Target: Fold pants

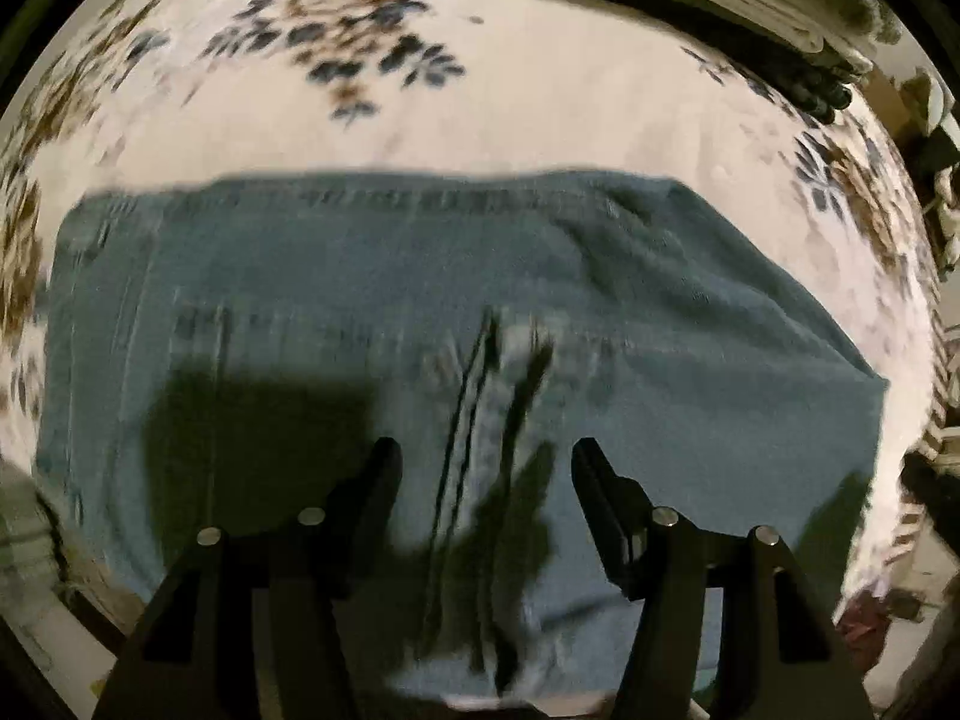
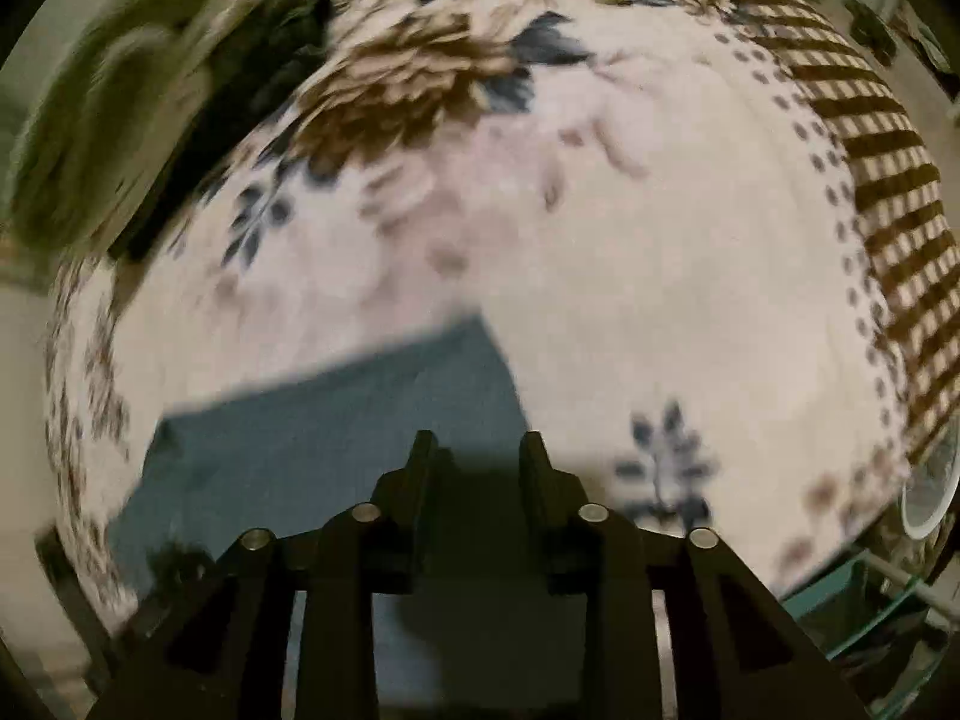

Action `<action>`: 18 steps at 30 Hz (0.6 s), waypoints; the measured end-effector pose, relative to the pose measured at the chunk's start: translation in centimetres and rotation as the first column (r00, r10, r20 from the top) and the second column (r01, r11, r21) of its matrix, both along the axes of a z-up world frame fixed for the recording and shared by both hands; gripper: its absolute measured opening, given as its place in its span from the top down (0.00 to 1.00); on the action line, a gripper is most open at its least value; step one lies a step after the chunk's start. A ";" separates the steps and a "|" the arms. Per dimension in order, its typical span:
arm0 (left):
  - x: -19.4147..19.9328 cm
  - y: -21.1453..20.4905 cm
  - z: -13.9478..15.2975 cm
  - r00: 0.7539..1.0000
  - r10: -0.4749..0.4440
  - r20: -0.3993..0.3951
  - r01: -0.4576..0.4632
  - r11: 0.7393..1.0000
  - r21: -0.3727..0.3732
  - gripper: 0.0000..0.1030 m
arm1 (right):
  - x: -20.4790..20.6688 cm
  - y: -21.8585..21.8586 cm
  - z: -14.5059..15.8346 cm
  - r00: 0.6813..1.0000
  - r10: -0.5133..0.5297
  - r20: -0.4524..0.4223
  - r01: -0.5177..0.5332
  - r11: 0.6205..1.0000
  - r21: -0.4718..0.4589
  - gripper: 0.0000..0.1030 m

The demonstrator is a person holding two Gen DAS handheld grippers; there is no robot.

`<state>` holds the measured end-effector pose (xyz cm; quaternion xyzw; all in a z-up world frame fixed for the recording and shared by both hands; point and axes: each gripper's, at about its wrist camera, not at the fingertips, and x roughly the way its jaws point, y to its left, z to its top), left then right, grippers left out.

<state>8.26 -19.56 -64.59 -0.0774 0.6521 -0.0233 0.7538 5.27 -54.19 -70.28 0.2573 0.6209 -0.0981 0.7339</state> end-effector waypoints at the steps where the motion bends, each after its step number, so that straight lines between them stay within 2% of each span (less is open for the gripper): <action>1: -0.8 -0.1 -0.1 1.000 -0.006 -0.007 0.006 1.000 0.002 0.44 | -1.4 0.5 -0.1 0.999 0.026 -0.024 -0.026 1.000 0.008 0.68; 4: -2.9 -0.5 -1.9 0.997 -0.043 -0.060 0.046 0.997 0.059 0.44 | -4.8 2.1 -2.5 0.987 0.091 -0.129 -0.091 0.996 0.008 0.68; 6: -3.5 -0.5 -2.6 0.998 -0.051 -0.044 0.054 0.996 0.065 0.44 | -6.7 2.5 -4.9 0.974 0.104 -0.203 -0.108 0.994 -0.006 0.68; 8: -3.7 -0.6 -2.5 0.997 -0.064 -0.029 0.067 0.995 0.077 0.44 | -7.2 2.6 -5.1 0.981 0.097 -0.167 -0.102 0.995 -0.020 0.68; 9: -4.0 -0.4 -2.4 0.997 -0.062 -0.037 0.064 0.995 0.075 0.44 | -7.0 2.8 -5.1 0.979 0.104 -0.177 -0.111 0.993 -0.031 0.68; 12: -3.4 1.4 -1.4 0.998 0.008 -0.058 -0.008 1.000 0.008 0.44 | -6.2 2.9 -4.0 0.978 0.077 -0.193 -0.085 0.996 -0.033 0.63; 14: -3.1 3.4 0.0 0.997 0.072 -0.035 -0.073 0.997 -0.039 0.44 | -5.7 3.4 -3.0 0.982 0.074 -0.176 -0.080 0.996 -0.031 0.48; 16: -3.8 7.0 1.9 0.986 0.167 0.010 -0.165 0.978 -0.128 0.43 | -5.2 4.2 -1.5 0.985 0.090 -0.148 -0.098 0.994 -0.047 0.40; 17: -4.0 8.6 2.4 0.979 0.203 0.024 -0.196 0.966 -0.168 0.35 | -5.0 4.9 -0.8 0.986 0.101 -0.130 -0.108 0.993 -0.045 0.36; 18: -4.5 9.8 2.9 0.971 0.236 0.041 -0.224 0.955 -0.196 0.17 | -4.9 5.5 -0.3 0.987 0.109 -0.117 -0.114 0.993 -0.037 0.34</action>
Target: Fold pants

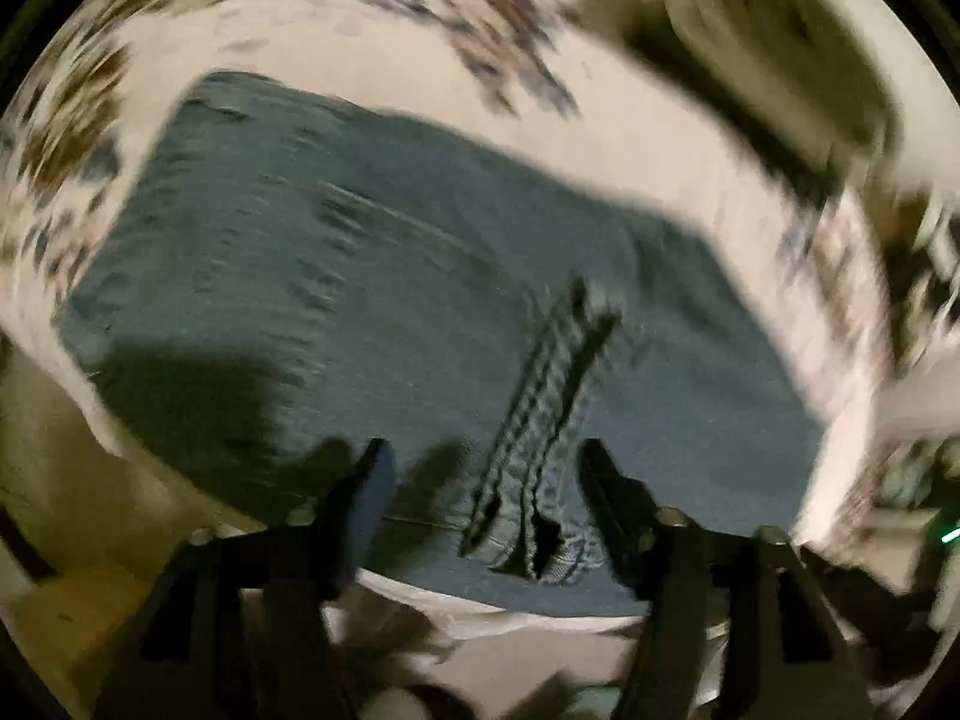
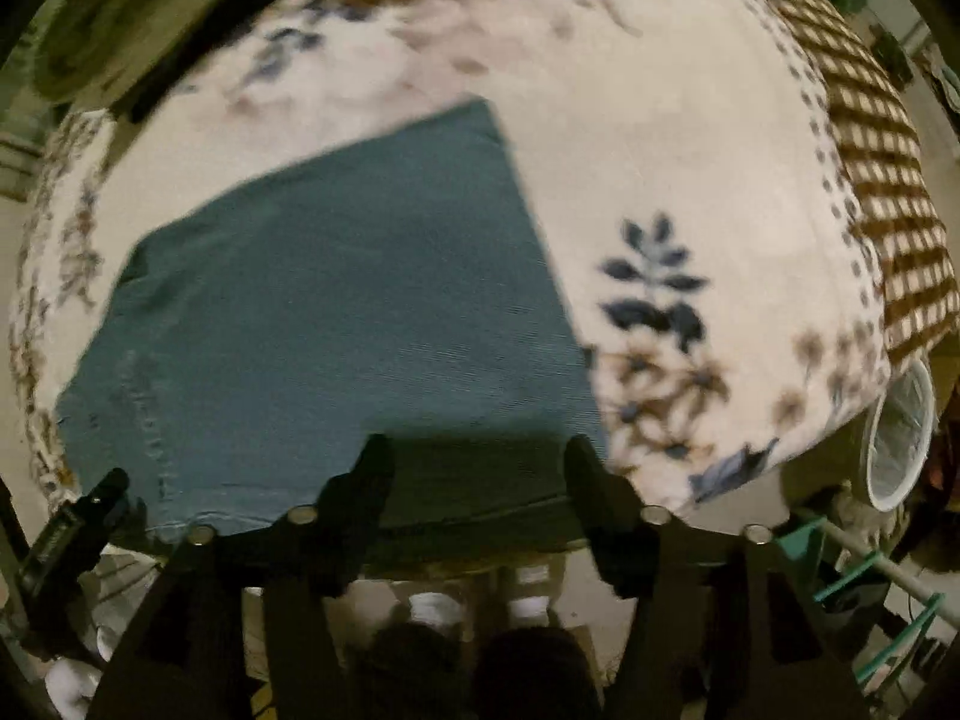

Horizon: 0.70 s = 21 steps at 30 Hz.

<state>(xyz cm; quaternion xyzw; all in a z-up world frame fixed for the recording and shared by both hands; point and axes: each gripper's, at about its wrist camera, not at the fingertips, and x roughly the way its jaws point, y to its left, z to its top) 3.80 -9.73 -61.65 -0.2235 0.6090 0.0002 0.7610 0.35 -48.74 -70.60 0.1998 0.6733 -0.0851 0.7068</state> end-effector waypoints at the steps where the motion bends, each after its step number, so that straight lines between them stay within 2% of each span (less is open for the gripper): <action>1: -0.6 2.3 0.6 0.998 0.056 0.032 -0.056 0.998 -0.006 0.10 | 0.2 0.8 0.4 1.000 0.010 0.010 -0.010 1.000 0.013 0.29; 2: -1.4 4.3 0.7 0.994 0.096 0.057 -0.096 0.995 -0.003 0.05 | 0.5 1.7 0.7 1.000 0.024 0.020 -0.025 0.999 0.025 0.23; 3: -2.3 6.1 0.3 0.988 0.135 0.070 -0.136 0.991 0.008 0.05 | 0.8 2.7 0.7 0.999 0.044 0.025 -0.045 0.998 0.038 0.19; 4: -3.4 6.8 -0.3 0.984 0.162 0.074 -0.163 0.986 0.014 0.05 | 0.5 3.6 0.9 0.998 0.063 0.024 -0.065 0.997 0.048 0.10; 7: -5.2 10.4 -2.4 0.956 0.289 0.050 -0.291 0.956 0.024 0.05 | 1.4 5.9 0.9 0.996 0.088 0.018 -0.090 0.993 0.080 0.08; 9: -6.3 13.1 -4.0 0.918 0.394 0.038 -0.394 0.919 -0.015 0.05 | 2.1 7.7 0.4 0.995 0.102 0.009 -0.103 0.991 0.088 0.08; 10: -7.4 14.9 -5.3 0.879 0.475 0.048 -0.472 0.880 -0.062 0.05 | 2.4 8.2 0.2 0.995 0.105 0.003 -0.104 0.991 0.089 0.08; 11: -7.4 14.2 -6.0 0.854 0.517 0.052 -0.512 0.855 -0.085 0.05 | 2.9 8.5 0.1 0.994 0.105 -0.002 -0.104 0.990 0.093 0.08; 12: -7.9 15.2 -7.3 0.828 0.559 0.038 -0.551 0.826 -0.118 0.05 | 3.2 9.1 0.0 0.994 0.105 -0.007 -0.104 0.990 0.096 0.08; 15: -8.4 16.6 -9.5 0.794 0.608 0.001 -0.595 0.777 -0.206 0.06 | 4.1 11.1 0.0 0.991 0.129 -0.021 -0.127 0.988 0.082 0.08; 16: -8.9 16.9 -9.7 0.787 0.617 0.007 -0.599 0.767 -0.230 0.05 | 4.8 11.9 -0.5 0.990 0.137 -0.023 -0.135 0.988 0.077 0.08; 18: -8.6 16.7 -9.7 0.786 0.617 0.027 -0.599 0.772 -0.211 0.05 | 5.4 13.3 -0.5 0.987 0.160 -0.027 -0.158 0.985 0.066 0.08; 21: -9.2 16.4 -9.3 0.774 0.631 0.050 -0.611 0.766 -0.200 0.06 | 6.2 14.7 -0.9 0.983 0.181 -0.040 -0.179 0.982 0.052 0.08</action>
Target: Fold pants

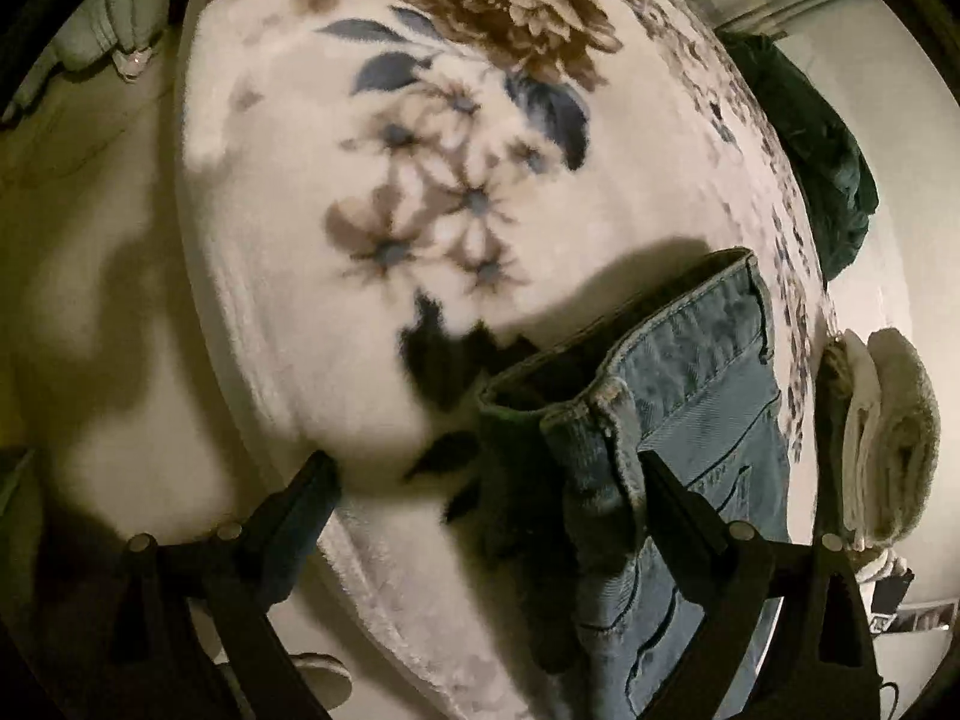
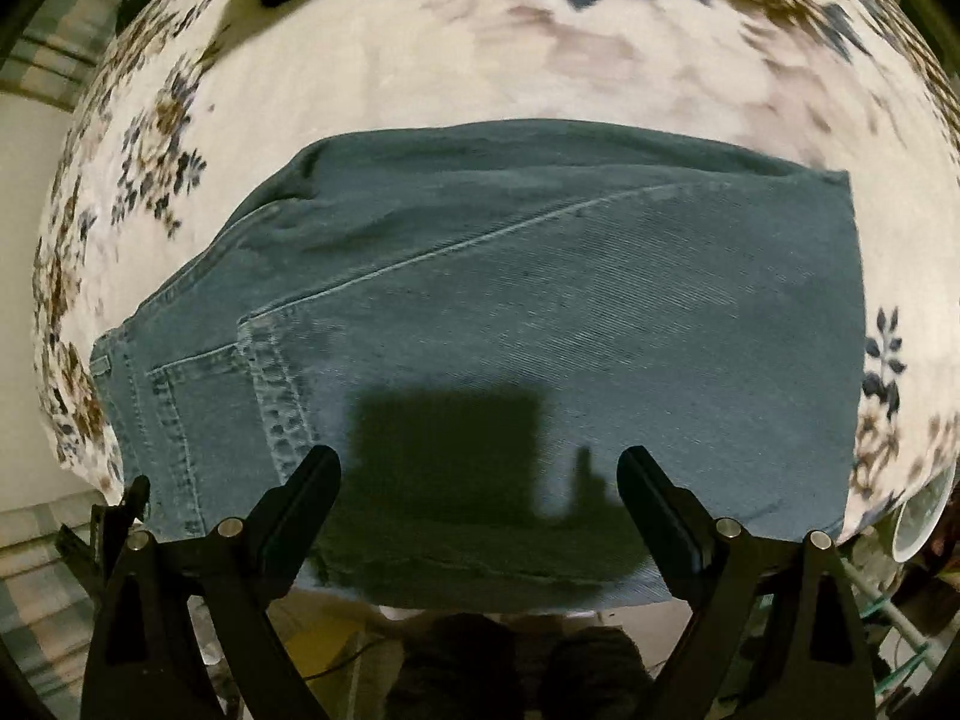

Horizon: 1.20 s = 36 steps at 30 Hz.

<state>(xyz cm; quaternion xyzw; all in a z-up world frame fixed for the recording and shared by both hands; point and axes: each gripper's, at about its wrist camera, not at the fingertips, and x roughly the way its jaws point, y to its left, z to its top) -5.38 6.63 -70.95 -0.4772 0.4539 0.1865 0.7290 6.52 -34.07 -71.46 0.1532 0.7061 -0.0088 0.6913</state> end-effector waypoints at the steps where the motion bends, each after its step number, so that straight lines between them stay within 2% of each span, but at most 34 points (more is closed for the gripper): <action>1: 0.2 -0.6 0.2 1.000 0.001 0.004 -0.001 1.000 0.005 0.09 | 0.2 0.3 -0.1 1.000 0.003 -0.004 -0.003 1.000 -0.004 0.08; 3: -0.1 -1.1 1.4 1.000 -0.002 0.029 0.001 1.000 0.026 0.24 | 0.5 0.8 -0.2 1.000 0.000 -0.009 0.000 1.000 -0.002 0.08; 6: 0.3 -2.0 2.7 0.996 -0.036 0.076 0.033 0.999 0.037 0.24 | 0.7 1.5 -0.2 1.000 0.007 -0.010 -0.007 1.000 0.005 0.08; 10: 1.9 -1.3 0.1 0.997 -0.031 0.070 0.033 0.999 -0.023 0.25 | 0.9 2.3 -0.5 1.000 0.015 -0.016 -0.014 1.000 0.012 0.08; 12: 2.8 -1.1 0.5 0.996 -0.028 0.089 0.028 1.000 0.003 0.25 | 0.9 2.5 -0.4 1.000 0.009 -0.014 -0.008 1.000 0.023 0.08; 16: 3.2 -0.7 1.0 0.993 0.002 0.122 0.000 1.000 -0.017 0.25 | 0.8 2.2 -0.1 1.000 -0.004 -0.003 0.004 0.999 0.037 0.08; 19: 3.6 -0.9 1.1 0.990 0.013 0.139 -0.013 1.000 0.003 0.25 | 0.6 1.6 0.0 1.000 -0.017 0.001 0.017 0.999 0.045 0.08; 20: 3.5 -1.1 1.2 0.990 0.014 0.141 -0.016 1.000 0.013 0.28 | 0.5 1.4 -0.1 1.000 -0.022 0.001 0.022 0.999 0.047 0.08; 22: 3.1 -1.1 1.4 0.990 0.030 0.135 -0.032 0.999 0.012 0.45 | 0.3 1.0 -0.1 0.999 -0.036 0.000 0.036 0.998 0.054 0.07; 23: 2.8 -0.9 1.6 0.989 0.059 0.136 -0.057 0.998 -0.017 0.59 | 0.2 0.7 -0.1 0.999 -0.043 0.000 0.043 0.997 0.059 0.07; 24: 2.6 -0.8 1.8 0.986 0.076 0.147 -0.070 0.997 -0.039 0.66 | 0.1 0.6 -0.2 0.999 -0.046 0.000 0.046 0.997 0.062 0.07; 28: 2.8 -1.0 2.9 0.976 0.058 0.208 -0.049 0.998 -0.051 0.66 | -0.5 -0.3 -0.4 0.998 -0.058 -0.003 0.058 0.996 0.063 0.07; 30: 3.2 -0.7 1.3 0.983 0.063 0.174 -0.052 0.996 -0.067 0.51 | -0.8 -0.7 -0.5 0.997 -0.070 -0.008 0.071 0.995 0.069 0.07; 32: 3.2 -0.2 -0.2 0.975 0.092 0.204 -0.073 0.992 -0.100 0.50 | -1.0 -1.0 -0.5 0.996 -0.086 -0.012 0.087 0.993 0.078 0.08; 34: 3.7 -0.5 0.3 0.978 0.059 0.199 -0.048 0.997 -0.062 0.51 | -1.0 -1.2 -0.4 0.996 -0.091 -0.009 0.091 0.992 0.084 0.07; 35: 3.9 -0.7 0.7 0.979 0.043 0.198 -0.036 0.999 -0.040 0.54 | -1.1 -1.4 -0.2 0.996 -0.089 -0.003 0.089 0.993 0.083 0.08; 36: 3.8 -0.7 0.9 0.977 0.044 0.207 -0.037 0.999 -0.037 0.65 | -1.1 -1.4 0.0 0.996 -0.087 0.003 0.086 0.993 0.081 0.08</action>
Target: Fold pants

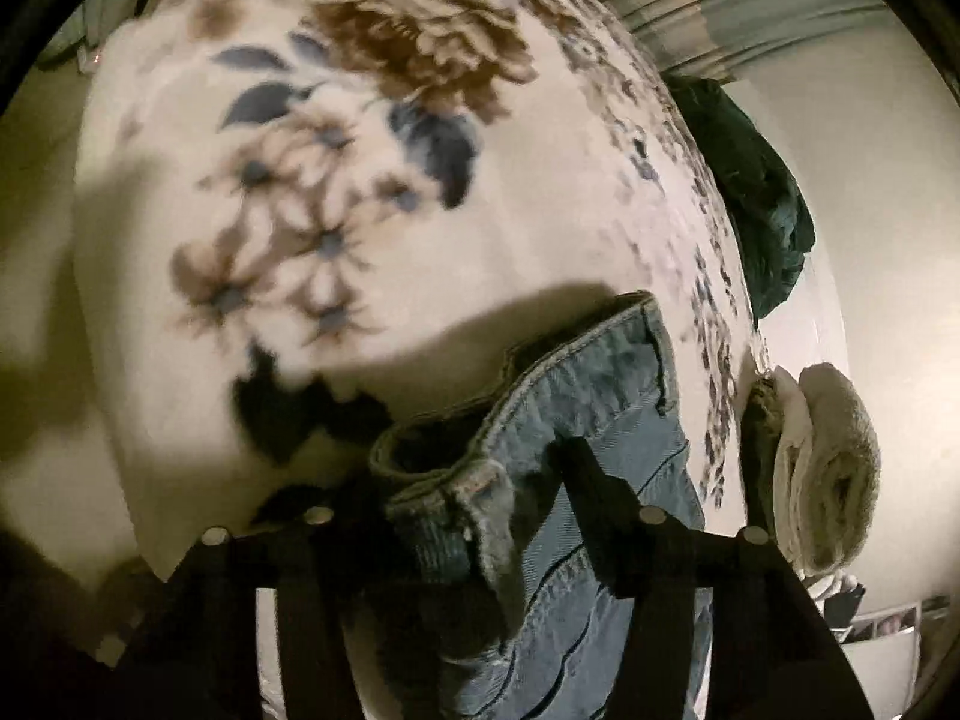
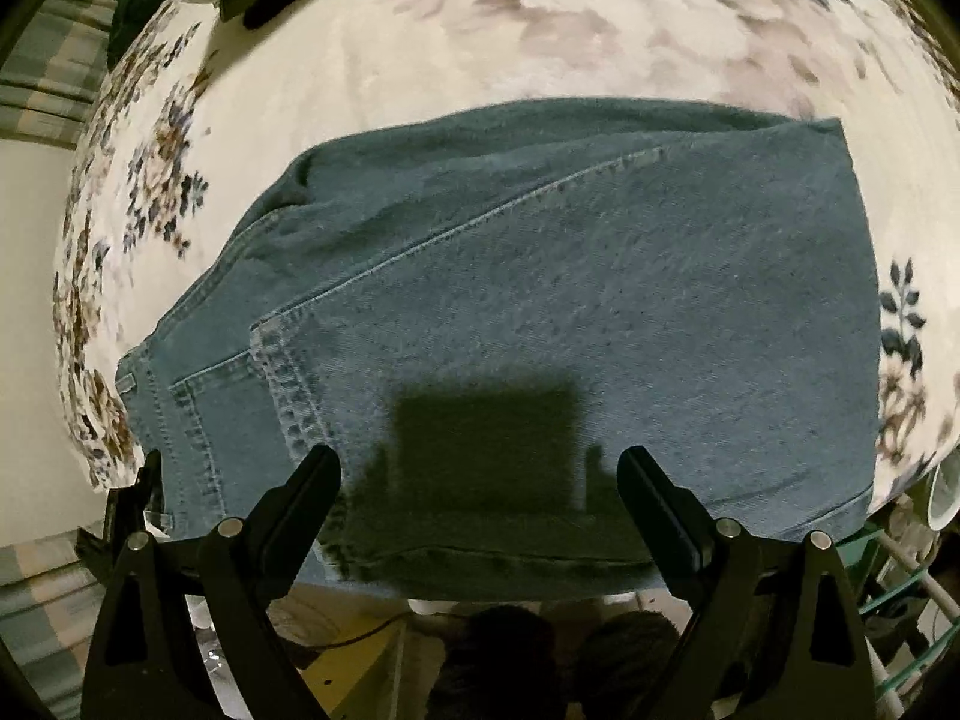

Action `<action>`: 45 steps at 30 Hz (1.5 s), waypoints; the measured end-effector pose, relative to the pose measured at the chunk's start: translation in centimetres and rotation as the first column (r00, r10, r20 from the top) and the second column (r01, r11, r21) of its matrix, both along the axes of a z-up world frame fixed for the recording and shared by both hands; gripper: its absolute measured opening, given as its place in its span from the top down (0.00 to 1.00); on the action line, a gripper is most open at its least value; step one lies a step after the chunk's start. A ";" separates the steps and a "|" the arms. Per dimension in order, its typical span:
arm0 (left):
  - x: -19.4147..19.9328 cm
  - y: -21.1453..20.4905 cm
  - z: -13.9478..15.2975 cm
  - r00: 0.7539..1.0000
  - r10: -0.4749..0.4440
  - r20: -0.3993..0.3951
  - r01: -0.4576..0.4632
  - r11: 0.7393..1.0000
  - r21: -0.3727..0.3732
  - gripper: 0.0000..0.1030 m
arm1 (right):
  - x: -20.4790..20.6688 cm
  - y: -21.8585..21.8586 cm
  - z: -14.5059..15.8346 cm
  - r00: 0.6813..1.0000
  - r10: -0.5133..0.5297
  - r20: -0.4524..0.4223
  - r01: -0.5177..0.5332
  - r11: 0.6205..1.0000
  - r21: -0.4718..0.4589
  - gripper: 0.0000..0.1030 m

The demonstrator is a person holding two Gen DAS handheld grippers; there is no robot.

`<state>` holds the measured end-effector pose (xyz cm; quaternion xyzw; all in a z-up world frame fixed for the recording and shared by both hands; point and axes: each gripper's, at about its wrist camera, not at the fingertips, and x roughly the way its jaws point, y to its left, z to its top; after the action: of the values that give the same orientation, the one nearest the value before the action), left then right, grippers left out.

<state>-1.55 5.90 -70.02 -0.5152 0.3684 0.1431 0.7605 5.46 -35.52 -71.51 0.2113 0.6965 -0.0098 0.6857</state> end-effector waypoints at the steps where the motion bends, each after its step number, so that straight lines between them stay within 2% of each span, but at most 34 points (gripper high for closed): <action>1: 0.0 -0.1 0.3 1.000 -0.002 0.011 0.002 1.000 -0.004 0.68 | 0.0 -0.1 0.1 1.000 0.003 0.006 -0.003 1.000 -0.002 0.08; 4: 0.1 -0.6 2.7 0.999 -0.026 0.048 0.023 0.998 0.051 0.74 | -0.1 -0.6 0.3 1.000 -0.004 0.013 0.004 1.000 0.002 0.08; 9: 0.8 -3.6 9.6 0.979 -0.135 0.155 0.112 0.983 0.148 0.76 | -0.9 -2.1 0.7 0.999 -0.037 0.026 0.037 0.999 0.007 0.08; 13: 1.2 -8.2 15.9 0.927 -0.281 0.248 0.221 0.945 0.243 0.77 | -2.6 -4.8 1.5 0.995 -0.094 0.039 0.094 0.995 0.017 0.08; 15: 1.1 -11.8 18.8 0.880 -0.374 0.293 0.298 0.915 0.272 0.78 | -3.6 -6.4 2.0 0.991 -0.125 0.042 0.125 0.992 0.017 0.08; 16: 1.1 -13.0 19.4 0.865 -0.401 0.302 0.320 0.904 0.282 0.79 | -4.1 -7.4 2.2 0.989 -0.142 0.045 0.142 0.990 0.017 0.08; 18: 1.0 -17.5 20.8 0.808 -0.501 0.310 0.407 0.855 0.322 0.80 | -5.5 -9.8 2.6 0.982 -0.183 0.050 0.182 0.983 0.013 0.08; 19: 1.1 -18.9 20.9 0.792 -0.527 0.307 0.431 0.840 0.329 0.80 | -6.2 -11.2 2.7 0.978 -0.205 0.051 0.204 0.979 0.007 0.08; 22: 1.5 -25.8 20.0 0.719 -0.643 0.264 0.557 0.760 0.335 0.81 | -8.1 -14.9 2.9 0.962 -0.269 0.051 0.269 0.963 -0.002 0.08; 23: 1.4 -27.4 19.4 0.700 -0.668 0.253 0.586 0.739 0.331 0.84 | -8.9 -16.5 2.9 0.955 -0.291 0.051 0.291 0.957 -0.008 0.08; 24: 1.4 -29.1 18.6 0.679 -0.696 0.234 0.619 0.714 0.328 0.94 | -9.6 -18.0 3.0 0.949 -0.311 0.054 0.312 0.950 -0.014 0.08; 25: 1.5 -31.6 17.2 0.642 -0.741 0.198 0.668 0.667 0.330 0.94 | -10.2 -18.8 3.0 0.945 -0.322 0.057 0.323 0.946 -0.019 0.08; 26: 1.6 -33.1 16.3 0.614 -0.771 0.170 0.698 0.631 0.338 0.95 | -10.7 -20.2 3.0 0.940 -0.337 0.061 0.339 0.940 -0.030 0.08; 28: 1.8 -36.1 14.1 0.576 -0.814 0.079 0.749 0.564 0.348 0.95 | -11.7 -22.5 2.9 0.930 -0.363 0.059 0.365 0.931 -0.031 0.08; 29: 2.4 -36.6 13.4 0.564 -0.824 0.046 0.771 0.546 0.329 0.95 | -11.9 -23.2 2.9 0.927 -0.371 0.059 0.373 0.928 -0.026 0.08; 30: 2.6 -37.0 12.8 0.560 -0.829 0.014 0.786 0.536 0.310 0.94 | -12.2 -24.0 2.9 0.925 -0.375 0.061 0.377 0.926 -0.019 0.08; 32: 2.9 -37.1 12.6 0.560 -0.828 -0.027 0.799 0.532 0.280 0.94 | -12.4 -24.8 2.9 0.926 -0.372 0.067 0.373 0.928 0.001 0.08; 34: 2.7 -36.7 13.4 0.576 -0.815 -0.069 0.793 0.536 0.289 0.86 | -12.1 -24.8 3.1 0.934 -0.346 0.087 0.342 0.938 0.058 0.08; 35: 3.0 -36.3 13.5 0.584 -0.803 -0.120 0.792 0.532 0.298 0.70 | -11.7 -24.5 3.1 0.940 -0.327 0.093 0.320 0.944 0.082 0.08; 36: 3.1 -35.8 13.3 0.588 -0.794 -0.157 0.793 0.527 0.306 0.46 | -11.1 -23.8 3.1 0.947 -0.304 0.098 0.294 0.950 0.108 0.08; 38: 3.5 -34.4 13.1 0.604 -0.760 -0.242 0.788 0.521 0.330 0.18 | -8.9 -21.5 2.8 0.966 -0.235 0.107 0.213 0.960 0.183 0.08; 41: 3.9 -31.6 11.8 0.625 -0.697 -0.352 0.778 0.522 0.349 0.18 | -5.0 -17.9 1.8 0.986 -0.107 0.125 0.074 0.966 0.246 0.08; 43: 4.6 -30.1 10.8 0.623 -0.659 -0.421 0.782 0.511 0.356 0.18 | -2.6 -15.5 0.8 0.988 -0.050 0.148 0.011 0.968 0.252 0.08; 45: 4.7 -29.2 10.0 0.620 -0.638 -0.457 0.785 0.498 0.369 0.18 | -0.2 -13.3 -0.7 0.989 0.001 0.150 -0.037 0.970 0.239 0.08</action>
<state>3.12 -23.32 -60.06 -0.0564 0.5893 -0.0233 0.8056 5.25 -48.85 -72.20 0.2864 0.6414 0.0971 0.7051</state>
